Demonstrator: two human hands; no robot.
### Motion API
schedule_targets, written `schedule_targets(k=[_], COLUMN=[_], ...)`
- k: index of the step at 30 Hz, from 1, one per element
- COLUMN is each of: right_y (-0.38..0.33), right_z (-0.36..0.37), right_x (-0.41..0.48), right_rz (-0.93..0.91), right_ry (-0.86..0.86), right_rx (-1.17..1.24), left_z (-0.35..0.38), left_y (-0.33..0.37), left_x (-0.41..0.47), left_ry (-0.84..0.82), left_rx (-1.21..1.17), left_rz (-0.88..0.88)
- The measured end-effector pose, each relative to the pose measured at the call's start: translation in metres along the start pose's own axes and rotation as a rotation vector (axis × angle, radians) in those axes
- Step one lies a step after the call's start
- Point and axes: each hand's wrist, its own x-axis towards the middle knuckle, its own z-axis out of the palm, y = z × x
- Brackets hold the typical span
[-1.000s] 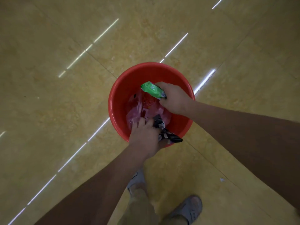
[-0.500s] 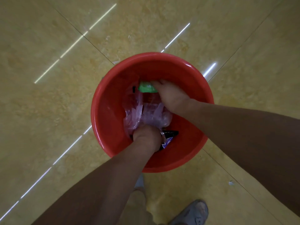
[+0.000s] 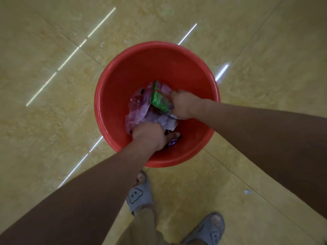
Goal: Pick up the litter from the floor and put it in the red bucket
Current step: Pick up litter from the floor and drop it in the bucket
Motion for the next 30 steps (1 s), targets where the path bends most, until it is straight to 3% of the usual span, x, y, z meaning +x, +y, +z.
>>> schedule_targets(k=[5, 13, 30], right_y=[0.005, 0.033, 0.14], right_z=[-0.034, -0.076, -0.096], right_x=[-0.037, -0.132, -0.306], right_rz=[-0.031, 0.035, 0.28], right_ry=[-0.009, 0.11, 0.339], right_rx=[0.078, 0.334, 0.453], left_z=[-0.043, -0.109, -0.166], left_y=[0.016, 0.042, 0.179], left_x=[-0.034, -0.093, -0.189], left_ry=[0.116, 0.284, 0.411], left_rx=[-0.116, -0.136, -0.095], left_rz=[0.081, 0.153, 0.324])
